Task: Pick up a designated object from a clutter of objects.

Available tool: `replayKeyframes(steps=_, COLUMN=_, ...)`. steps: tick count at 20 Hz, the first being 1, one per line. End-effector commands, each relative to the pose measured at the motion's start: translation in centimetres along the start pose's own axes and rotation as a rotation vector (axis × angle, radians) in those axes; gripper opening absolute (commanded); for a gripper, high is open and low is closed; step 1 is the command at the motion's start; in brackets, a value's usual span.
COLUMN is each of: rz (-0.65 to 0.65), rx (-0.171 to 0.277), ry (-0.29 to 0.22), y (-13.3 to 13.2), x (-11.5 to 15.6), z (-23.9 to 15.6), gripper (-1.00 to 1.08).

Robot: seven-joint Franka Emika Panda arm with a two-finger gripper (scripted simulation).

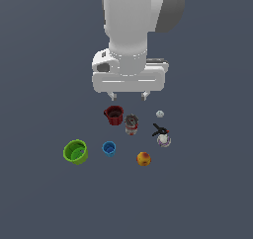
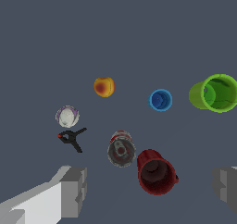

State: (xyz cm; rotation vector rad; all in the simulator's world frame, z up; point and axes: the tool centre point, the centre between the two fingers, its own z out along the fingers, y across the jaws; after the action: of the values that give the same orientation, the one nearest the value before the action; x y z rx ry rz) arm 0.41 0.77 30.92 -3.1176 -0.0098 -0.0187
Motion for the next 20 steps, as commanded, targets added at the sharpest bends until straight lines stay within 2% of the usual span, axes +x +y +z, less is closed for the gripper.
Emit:
replayKeyframes(steps=1, rz=0.0, rx=0.0, ry=0.0, y=0.0, x=0.0, z=0.0, gripper=0.28)
replayKeyframes(steps=11, rz=-0.01, rx=-0.013, ry=-0.003, y=0.1, x=-0.1, z=0.2, gripper=0.28)
replayKeyframes(steps=20, rz=-0.007, rx=0.016, ry=0.023, y=1.5, x=1.3, z=1.7, gripper=0.28)
